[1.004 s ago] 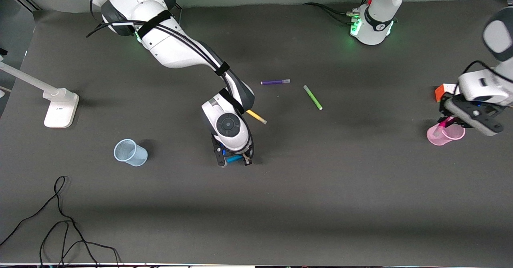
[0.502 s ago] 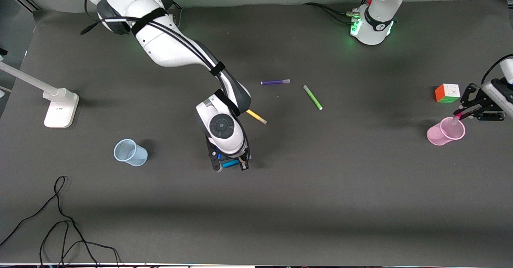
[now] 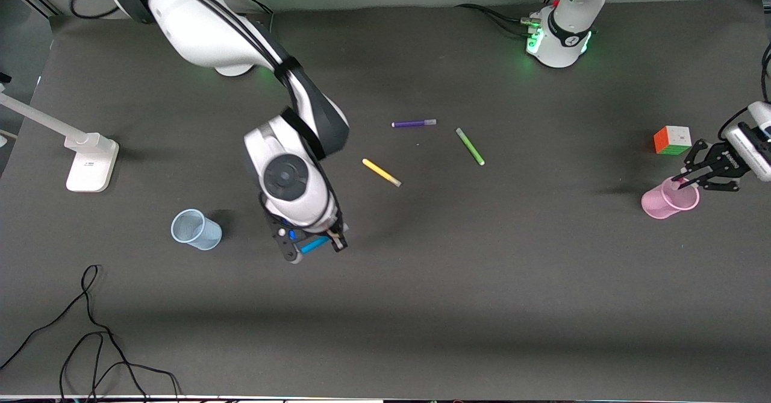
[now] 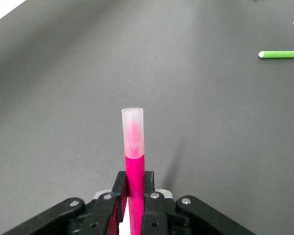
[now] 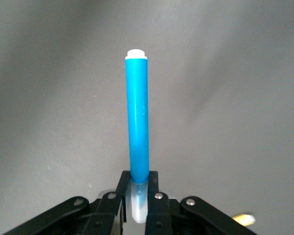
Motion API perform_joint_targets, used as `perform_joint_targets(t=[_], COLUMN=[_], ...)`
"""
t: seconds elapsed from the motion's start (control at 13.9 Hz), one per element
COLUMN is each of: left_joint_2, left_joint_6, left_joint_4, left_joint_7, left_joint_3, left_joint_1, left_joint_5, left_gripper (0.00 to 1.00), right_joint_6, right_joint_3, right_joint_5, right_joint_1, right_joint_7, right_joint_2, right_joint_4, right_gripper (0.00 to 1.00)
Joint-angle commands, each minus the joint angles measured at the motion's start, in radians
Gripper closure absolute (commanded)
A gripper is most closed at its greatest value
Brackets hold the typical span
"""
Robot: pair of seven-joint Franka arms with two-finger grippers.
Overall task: Place pink and blue markers in matching cups
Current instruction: 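Release the pink marker into the pink cup while the right gripper lifts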
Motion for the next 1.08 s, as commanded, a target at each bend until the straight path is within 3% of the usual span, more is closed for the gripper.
perform_joint_targets(t=[0.0,0.36,0.43,0.5,0.57,0.79,1.0], left_joint_2=[0.065,0.124,0.124,0.127,0.13,0.127,0.089], left_joint_6=[-0.014,-0.031,-0.037,-0.045,-0.051,-0.071,-0.143], left_joint_4=[0.05,0.082,0.084,0.084,0.084,0.087,0.148], left_joint_7=[0.137,0.178,0.176,0.176,0.176,0.175,0.077], left_joint_3=[-0.013,-0.013,-0.013,-0.013,-0.014,-0.013,-0.013], left_joint_1=[0.048,0.074,0.073,0.074,0.074,0.074,0.068], left_joint_5=[-0.073,-0.102,-0.104,-0.104,-0.11,-0.113,-0.099], left_gripper=[1.0,1.0,0.74,0.17,0.01,0.01,0.01], right_joint_6=[-0.149,-0.23,-0.234,-0.238,-0.24,-0.24,-0.258], right_joint_3=[0.004,-0.013,-0.019,-0.034,-0.063,-0.198,-0.309], right_joint_5=[-0.007,-0.005,-0.005,-0.004,-0.004,-0.004,-0.004], right_joint_1=[-0.027,-0.133,-0.165,-0.193,-0.205,-0.204,-0.202], right_joint_7=[-0.217,-0.645,-0.743,-0.847,-0.956,-1.251,-1.47], right_joint_2=[-0.113,-0.361,-0.415,-0.461,-0.513,-0.616,-0.627], right_joint_4=[-0.042,-0.244,-0.295,-0.346,-0.393,-0.516,-0.553], right_gripper=[1.0,1.0,1.0,1.0,1.0,1.0,1.0])
